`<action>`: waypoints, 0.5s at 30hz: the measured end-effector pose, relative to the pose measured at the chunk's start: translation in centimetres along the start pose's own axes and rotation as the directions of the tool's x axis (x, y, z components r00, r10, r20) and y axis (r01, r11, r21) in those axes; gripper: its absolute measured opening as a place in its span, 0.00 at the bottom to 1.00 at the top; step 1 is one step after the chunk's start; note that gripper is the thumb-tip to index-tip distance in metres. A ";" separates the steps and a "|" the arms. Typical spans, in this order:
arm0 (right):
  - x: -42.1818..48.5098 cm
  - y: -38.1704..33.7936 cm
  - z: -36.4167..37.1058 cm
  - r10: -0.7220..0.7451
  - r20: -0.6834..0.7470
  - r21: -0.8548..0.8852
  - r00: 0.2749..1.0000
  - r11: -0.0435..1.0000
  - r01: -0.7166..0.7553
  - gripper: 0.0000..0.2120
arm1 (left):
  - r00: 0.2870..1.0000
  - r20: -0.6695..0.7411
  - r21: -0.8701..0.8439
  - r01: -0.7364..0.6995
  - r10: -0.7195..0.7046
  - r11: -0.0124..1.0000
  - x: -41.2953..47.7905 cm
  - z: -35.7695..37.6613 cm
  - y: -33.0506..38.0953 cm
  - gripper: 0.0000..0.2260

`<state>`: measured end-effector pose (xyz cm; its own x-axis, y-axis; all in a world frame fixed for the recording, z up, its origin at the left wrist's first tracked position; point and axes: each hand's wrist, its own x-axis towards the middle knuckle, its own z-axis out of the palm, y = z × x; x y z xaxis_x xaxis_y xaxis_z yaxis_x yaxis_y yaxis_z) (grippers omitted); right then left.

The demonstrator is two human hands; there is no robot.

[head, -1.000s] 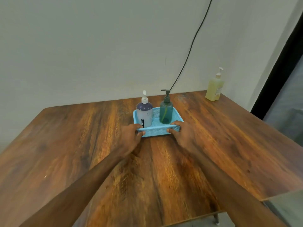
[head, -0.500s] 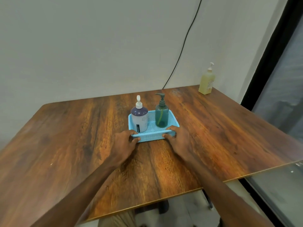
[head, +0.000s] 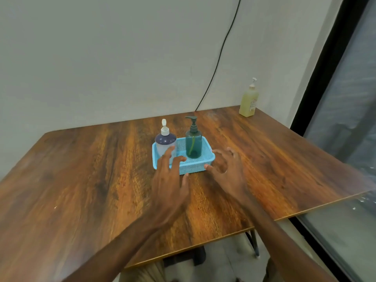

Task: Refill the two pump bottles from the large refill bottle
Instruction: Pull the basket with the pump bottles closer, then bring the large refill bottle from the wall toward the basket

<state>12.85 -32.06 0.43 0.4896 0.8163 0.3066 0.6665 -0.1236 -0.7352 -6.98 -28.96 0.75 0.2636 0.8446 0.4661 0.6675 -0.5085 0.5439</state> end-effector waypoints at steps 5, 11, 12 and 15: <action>0.8 1.8 -1.9 -0.031 -0.092 0.019 0.995 0.999 0.033 0.19 | 0.964 0.014 -0.042 -0.263 0.264 0.964 2.5 2.4 4.0 0.16; 2.3 3.8 -4.4 -0.031 -0.123 -0.063 0.992 0.998 0.023 0.14 | 0.913 0.175 -0.059 -0.365 0.369 0.929 5.8 5.0 9.2 0.19; 2.8 4.0 -4.9 -0.012 -0.120 -0.095 0.993 0.995 0.000 0.14 | 0.907 0.195 -0.055 -0.371 0.374 0.927 6.7 5.5 9.8 0.19; 4.5 4.5 -6.1 0.049 -0.104 -0.118 0.993 0.991 -0.062 0.15 | 0.892 0.259 -0.025 -0.379 0.372 0.925 9.2 7.1 11.5 0.14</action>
<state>21.47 -32.38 2.15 0.5775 0.7463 0.3309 0.6968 -0.2393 -0.6762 8.05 -25.79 6.32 0.6632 0.6074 0.4373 0.5006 -0.7943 0.3441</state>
